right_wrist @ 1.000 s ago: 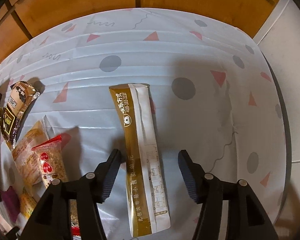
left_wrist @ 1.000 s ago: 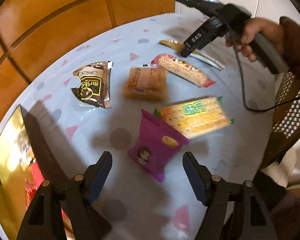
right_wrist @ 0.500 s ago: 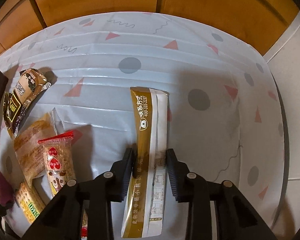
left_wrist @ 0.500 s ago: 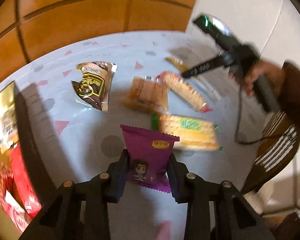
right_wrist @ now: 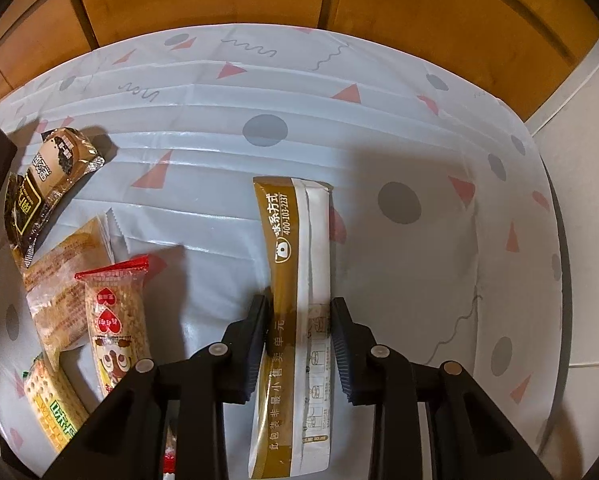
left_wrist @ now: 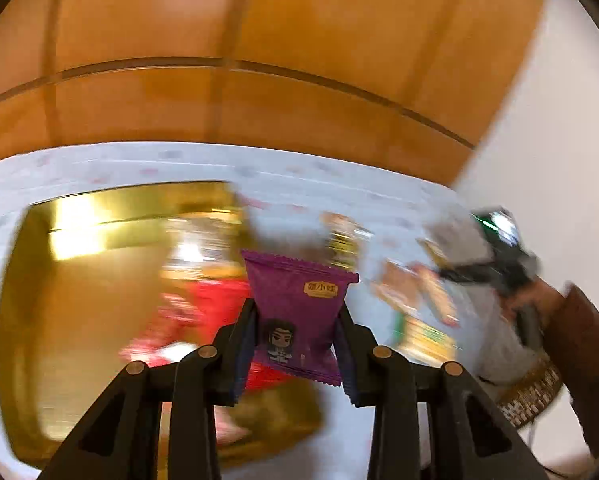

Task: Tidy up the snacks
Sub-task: 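Carry the purple candy into the gold tin and open the left gripper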

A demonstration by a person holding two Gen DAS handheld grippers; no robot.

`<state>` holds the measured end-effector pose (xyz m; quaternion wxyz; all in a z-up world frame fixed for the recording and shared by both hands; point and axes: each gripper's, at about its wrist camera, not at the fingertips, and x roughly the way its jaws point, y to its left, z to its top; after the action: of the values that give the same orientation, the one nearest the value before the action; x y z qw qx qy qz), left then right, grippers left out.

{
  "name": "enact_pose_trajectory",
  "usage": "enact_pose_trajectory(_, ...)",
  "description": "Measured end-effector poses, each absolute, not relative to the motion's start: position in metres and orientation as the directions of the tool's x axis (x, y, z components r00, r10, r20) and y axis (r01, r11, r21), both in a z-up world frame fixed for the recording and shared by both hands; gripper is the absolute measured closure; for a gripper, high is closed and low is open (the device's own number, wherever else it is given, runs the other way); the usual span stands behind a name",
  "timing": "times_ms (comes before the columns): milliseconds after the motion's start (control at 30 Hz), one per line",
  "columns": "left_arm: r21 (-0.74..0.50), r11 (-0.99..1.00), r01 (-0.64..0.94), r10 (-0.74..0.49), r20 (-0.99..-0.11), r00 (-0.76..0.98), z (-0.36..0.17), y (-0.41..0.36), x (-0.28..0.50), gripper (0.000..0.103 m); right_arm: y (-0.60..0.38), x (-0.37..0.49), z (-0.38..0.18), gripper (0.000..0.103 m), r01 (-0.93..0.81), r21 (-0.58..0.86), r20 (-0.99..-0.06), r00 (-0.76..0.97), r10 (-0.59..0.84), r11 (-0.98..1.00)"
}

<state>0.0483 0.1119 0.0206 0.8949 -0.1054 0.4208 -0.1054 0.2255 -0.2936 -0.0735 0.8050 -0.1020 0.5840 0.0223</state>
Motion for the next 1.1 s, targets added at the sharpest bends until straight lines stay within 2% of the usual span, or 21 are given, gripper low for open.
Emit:
enact_pose_trajectory(267, -0.292, 0.944, -0.155, -0.151, -0.797, 0.585, -0.004, 0.184, 0.105, 0.067, -0.301, 0.226, -0.073, 0.070, -0.150, -0.120, -0.946, 0.316, -0.067, 0.981)
enact_pose_trajectory(500, -0.226, 0.957, -0.181, -0.098, -0.842, 0.530, -0.030, 0.188, 0.150, 0.065, -0.301, 0.223, -0.076, 0.070, -0.175, -0.151, -0.941, 0.327, -0.088, 0.973)
enact_pose_trajectory(633, -0.223, 0.949, -0.224, -0.081, -0.858, 0.507, -0.040, 0.193, 0.164, 0.060, -0.301, 0.221, -0.076, 0.070, -0.183, -0.163, -0.938, 0.332, -0.096, 0.970)
enact_pose_trajectory(733, -0.215, 0.949, -0.232, -0.065, -0.851, 0.521, -0.039, 0.192, 0.160, 0.056, -0.297, 0.219, -0.075, 0.070, -0.192, -0.178, -0.935, 0.337, -0.106, 0.965)
enact_pose_trajectory(1033, -0.172, 0.948, -0.269, 0.014, -0.819, 0.574, -0.021, 0.177, 0.100, 0.056, -0.285, 0.213, -0.073, 0.070, -0.201, -0.202, -0.929, 0.348, -0.123, 0.959)
enact_pose_trajectory(1100, -0.161, 0.952, -0.259, 0.021, -0.812, 0.583, -0.019, 0.170, 0.086, 0.056, -0.282, 0.210, -0.072, 0.073, -0.206, -0.210, -0.927, 0.352, -0.128, 0.956)
